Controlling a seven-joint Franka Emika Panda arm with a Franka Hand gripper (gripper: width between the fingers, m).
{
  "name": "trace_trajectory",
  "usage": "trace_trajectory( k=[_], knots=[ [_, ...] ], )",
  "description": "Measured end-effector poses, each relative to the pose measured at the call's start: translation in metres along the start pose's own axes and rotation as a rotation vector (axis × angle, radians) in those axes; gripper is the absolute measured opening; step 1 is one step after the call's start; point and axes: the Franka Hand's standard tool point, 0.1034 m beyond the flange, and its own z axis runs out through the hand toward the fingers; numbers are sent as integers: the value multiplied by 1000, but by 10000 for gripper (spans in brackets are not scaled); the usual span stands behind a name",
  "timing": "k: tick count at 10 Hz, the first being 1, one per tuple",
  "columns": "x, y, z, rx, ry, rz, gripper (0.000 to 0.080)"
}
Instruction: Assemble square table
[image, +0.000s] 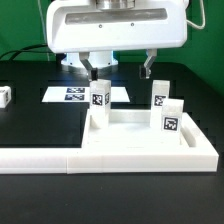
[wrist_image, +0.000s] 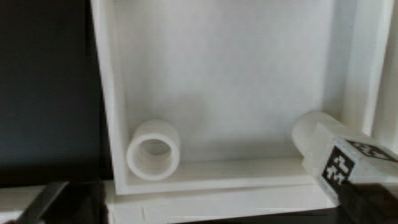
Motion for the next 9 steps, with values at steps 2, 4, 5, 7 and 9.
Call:
trace_trajectory(
  k=[2,4,5,7,9],
  knots=[
    [1,17,-1,-5,2,14,649],
    [2,29,-1,-8,3,31,649],
    [2,38,-1,-9,2,40,649],
    [-9,60,1,-21,-13,72,649],
    [-17,95,3,-36,-23,74,649]
  ],
)
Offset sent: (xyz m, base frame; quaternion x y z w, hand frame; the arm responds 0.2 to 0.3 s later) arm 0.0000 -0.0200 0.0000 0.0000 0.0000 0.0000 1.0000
